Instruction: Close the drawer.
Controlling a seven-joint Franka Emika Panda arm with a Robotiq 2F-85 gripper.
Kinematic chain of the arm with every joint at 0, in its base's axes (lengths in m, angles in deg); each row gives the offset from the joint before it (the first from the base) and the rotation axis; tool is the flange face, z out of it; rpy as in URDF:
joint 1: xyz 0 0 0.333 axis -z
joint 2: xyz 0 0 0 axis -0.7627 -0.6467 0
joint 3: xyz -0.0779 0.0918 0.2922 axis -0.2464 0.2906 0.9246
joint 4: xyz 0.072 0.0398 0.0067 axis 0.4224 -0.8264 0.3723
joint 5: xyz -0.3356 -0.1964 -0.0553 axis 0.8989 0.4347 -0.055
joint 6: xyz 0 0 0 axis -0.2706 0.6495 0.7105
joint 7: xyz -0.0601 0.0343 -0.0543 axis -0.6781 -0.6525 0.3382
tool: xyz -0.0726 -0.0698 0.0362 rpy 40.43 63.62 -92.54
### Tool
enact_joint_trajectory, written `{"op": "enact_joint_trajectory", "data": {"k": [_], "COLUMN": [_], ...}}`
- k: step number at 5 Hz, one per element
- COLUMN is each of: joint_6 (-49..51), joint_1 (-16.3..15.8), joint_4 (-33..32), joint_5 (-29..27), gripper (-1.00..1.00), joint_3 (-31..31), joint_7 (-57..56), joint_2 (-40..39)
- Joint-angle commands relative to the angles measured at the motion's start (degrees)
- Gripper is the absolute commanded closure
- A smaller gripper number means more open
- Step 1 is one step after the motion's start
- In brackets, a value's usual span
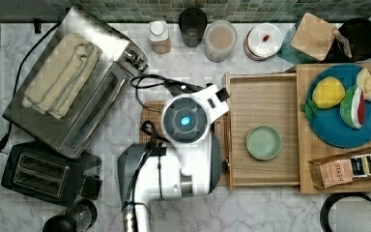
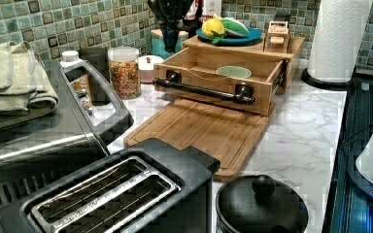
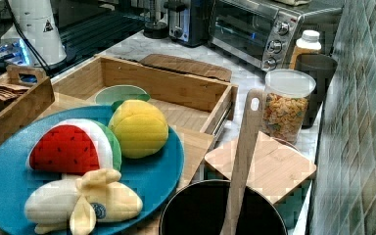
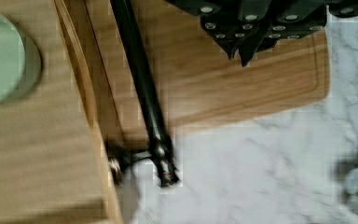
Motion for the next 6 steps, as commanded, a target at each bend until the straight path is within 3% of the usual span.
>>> {"op": "enact_joint_trajectory", "data": {"k": [1, 2, 4, 6], "joint_6": [-3.6, -7.8, -8.8, -9.3], "joint_1": [-2.0, -0.4, -0.9, -1.0], "joint_4": [-10.1, -12.4, -13.2, -10.3], "joint_5": [7.3, 9.4, 12.2, 15.0], "gripper": [1.00, 1.00, 1.00, 1.00], "joint_3": [3.2, 3.6, 3.6, 3.3], "joint_7": [-5.0, -6.3, -1.2, 0.5], "joint_2": [1.3, -0.1, -1.6, -7.5]}}
